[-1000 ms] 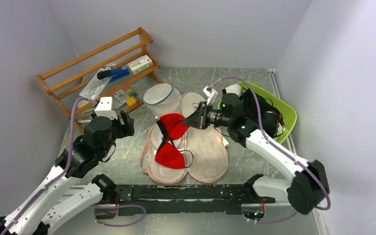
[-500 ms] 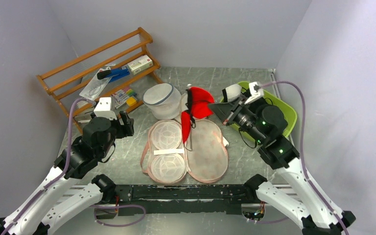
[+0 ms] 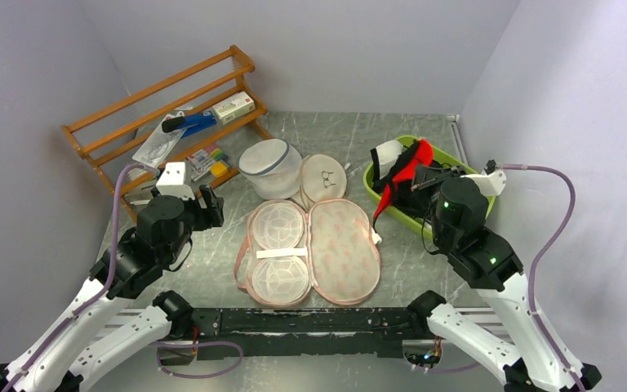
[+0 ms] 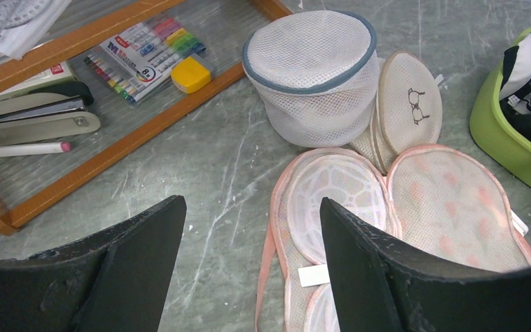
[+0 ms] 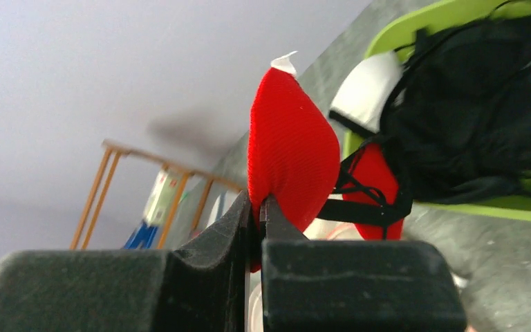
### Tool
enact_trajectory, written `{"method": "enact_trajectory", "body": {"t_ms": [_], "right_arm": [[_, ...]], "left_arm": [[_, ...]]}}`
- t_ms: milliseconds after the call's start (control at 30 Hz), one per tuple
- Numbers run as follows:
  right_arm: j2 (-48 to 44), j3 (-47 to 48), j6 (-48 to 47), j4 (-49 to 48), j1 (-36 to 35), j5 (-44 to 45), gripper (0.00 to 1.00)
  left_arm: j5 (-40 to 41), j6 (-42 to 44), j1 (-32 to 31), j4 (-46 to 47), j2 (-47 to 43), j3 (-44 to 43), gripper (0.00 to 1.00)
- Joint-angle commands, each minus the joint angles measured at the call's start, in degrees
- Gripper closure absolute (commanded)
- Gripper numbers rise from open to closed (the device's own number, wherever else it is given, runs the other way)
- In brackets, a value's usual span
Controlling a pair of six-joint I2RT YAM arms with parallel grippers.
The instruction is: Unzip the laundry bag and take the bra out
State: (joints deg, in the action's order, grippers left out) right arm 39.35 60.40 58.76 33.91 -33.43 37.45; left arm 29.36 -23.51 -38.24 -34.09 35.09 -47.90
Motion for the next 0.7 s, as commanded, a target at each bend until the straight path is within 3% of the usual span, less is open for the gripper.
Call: {"method": "enact_trajectory", "body": {"t_ms": [0,333,667], "right_arm": [[2.93,3.01,1.67,3.38,0.12,18.1,1.0],[14.47,5.57,-9.1,-17.41,1.09,26.06,1.0],[26.63,10.66,-6.43,-26.01,10.75,16.74,1.0]], "left_arm": [[-0.47,0.81,0.28,2.09,-0.44,0.64,0.18],[-0.54,0.89,0.3,2.09,-0.13,0.53,0.17],[-0.67,0.93,0.29,2.18,-0.48,0.65,0.17]]}}
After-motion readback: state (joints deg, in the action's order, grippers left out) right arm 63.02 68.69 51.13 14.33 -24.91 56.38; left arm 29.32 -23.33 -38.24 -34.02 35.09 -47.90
